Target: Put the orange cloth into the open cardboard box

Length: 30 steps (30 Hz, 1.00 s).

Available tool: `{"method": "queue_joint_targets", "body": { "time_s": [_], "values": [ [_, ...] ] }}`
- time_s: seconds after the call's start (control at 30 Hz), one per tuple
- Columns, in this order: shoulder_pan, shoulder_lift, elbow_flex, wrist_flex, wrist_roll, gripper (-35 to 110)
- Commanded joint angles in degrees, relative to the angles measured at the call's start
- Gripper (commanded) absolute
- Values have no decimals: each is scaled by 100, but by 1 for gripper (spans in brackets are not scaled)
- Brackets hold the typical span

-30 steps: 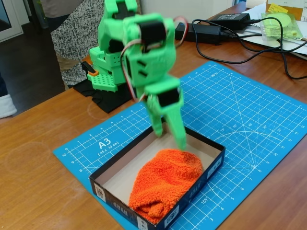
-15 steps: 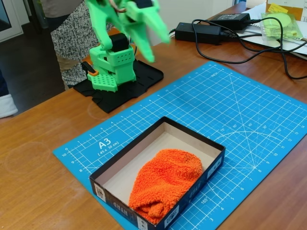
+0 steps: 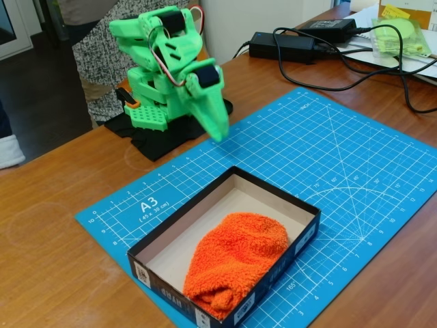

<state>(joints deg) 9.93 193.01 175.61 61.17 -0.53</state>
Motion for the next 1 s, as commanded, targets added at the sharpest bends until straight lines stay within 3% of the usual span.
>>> {"method": "queue_joint_targets", "body": {
  "time_s": [0.0,0.97],
  "values": [
    [79,44,70,-53,62,0],
    [272,44,176,-167,308,0]
  ]
}}
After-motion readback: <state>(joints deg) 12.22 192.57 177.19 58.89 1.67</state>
